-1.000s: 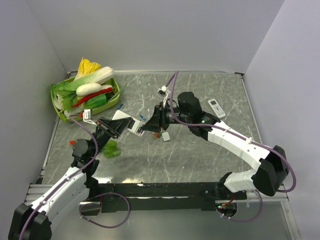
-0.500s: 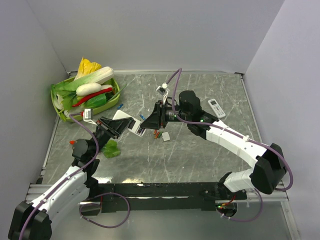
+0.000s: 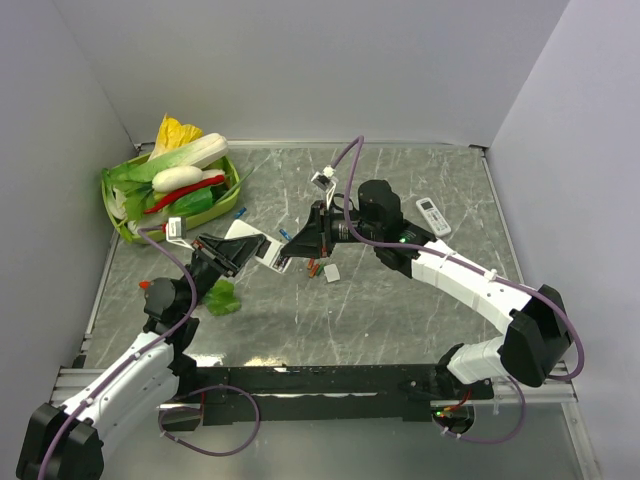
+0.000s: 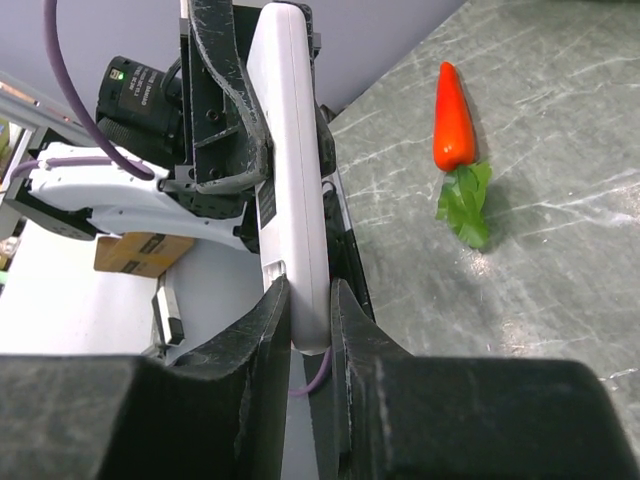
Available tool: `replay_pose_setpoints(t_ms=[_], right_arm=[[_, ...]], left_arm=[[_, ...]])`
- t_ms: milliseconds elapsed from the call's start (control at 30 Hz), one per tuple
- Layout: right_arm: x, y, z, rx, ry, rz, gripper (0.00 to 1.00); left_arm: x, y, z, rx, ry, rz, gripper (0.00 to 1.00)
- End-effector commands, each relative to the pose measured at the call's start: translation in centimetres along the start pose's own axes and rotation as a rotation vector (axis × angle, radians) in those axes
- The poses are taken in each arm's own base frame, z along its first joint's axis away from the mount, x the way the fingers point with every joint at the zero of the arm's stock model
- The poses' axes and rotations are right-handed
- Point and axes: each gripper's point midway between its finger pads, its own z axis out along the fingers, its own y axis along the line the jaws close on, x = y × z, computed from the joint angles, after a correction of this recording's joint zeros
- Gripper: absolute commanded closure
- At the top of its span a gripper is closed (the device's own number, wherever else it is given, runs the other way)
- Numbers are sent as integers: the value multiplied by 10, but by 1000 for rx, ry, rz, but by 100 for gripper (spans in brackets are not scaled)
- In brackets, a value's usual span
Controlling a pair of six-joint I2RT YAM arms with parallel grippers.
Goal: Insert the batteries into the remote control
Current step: Load the battery into the remote control, then move the battery cover to the center of the board.
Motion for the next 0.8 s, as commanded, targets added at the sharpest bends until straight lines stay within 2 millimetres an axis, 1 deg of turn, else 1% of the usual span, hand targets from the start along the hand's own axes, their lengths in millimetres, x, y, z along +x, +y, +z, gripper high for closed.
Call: replay_pose_setpoints(t_ms=[0,33,67,133,167,200,233,267,300,333,367,400,433,467,500,533,567,600,633,667,700,733,767], right_arm=[[-2,-11,1,53,-2,-5,90],[-3,-9,0,57,-2,-10,85],[-5,-10,-1,68,-6,-15,76],[-12,-5,-4,75,-17,-54,67],[-13,-6,-6,88,-14,-58,58],[-13,-9,-8,116,-11,-74,54],[-18,-6,-11,127,-19,-95,51],[-15,-10,-14,153,-8,-94,45],[-18,-15,-16,190,-13,-125,42],[-21,-16,-20,209,-19,-145,40],[-21,-22,-22,240,-14,-155,38],[-13,-30,-27,280,20,-178,37],[-14,-40,-31,334,21,-200,36],[-12,-48,-36,371,33,-218,34],[-6,-58,-43,409,69,-269,33],[-5,-69,-49,465,84,-300,31],[-2,-77,-54,494,107,-335,26],[-1,-87,-60,523,145,-423,24],[8,-98,-66,554,196,-442,23],[9,-109,-72,600,228,-476,18],[12,-117,-77,611,279,-547,16],[21,-130,-78,625,337,-555,15],[27,-139,-81,637,378,-571,13]], left_arm=[[-10,-29,4,100,-27,65,98],[-9,-24,4,80,-25,60,98],[-10,-20,4,58,-34,54,98],[-11,-9,3,13,-42,52,98],[-7,7,1,-58,-32,37,98],[-11,12,-1,-86,-57,43,98],[-10,23,-4,-127,-56,42,98],[-6,39,-8,-198,-44,33,98],[-9,46,-11,-238,-60,44,98],[-9,52,-14,-271,-62,48,98],[-10,60,-17,-301,-67,53,98],[-9,71,-24,-354,-72,49,98],[-9,77,-28,-380,-78,51,98],[-10,84,-32,-412,-82,53,98],[-10,88,-35,-434,-84,57,98],[-7,98,-42,-479,-75,51,98],[-6,103,-45,-496,-74,50,98],[-6,103,-47,-497,-74,48,98],[-1,108,-51,-513,-61,41,98],[-1,111,-53,-523,-62,38,98],[-1,112,-55,-525,-63,38,98],[1,115,-57,-538,-57,38,98],[0,115,-58,-540,-59,41,98]])
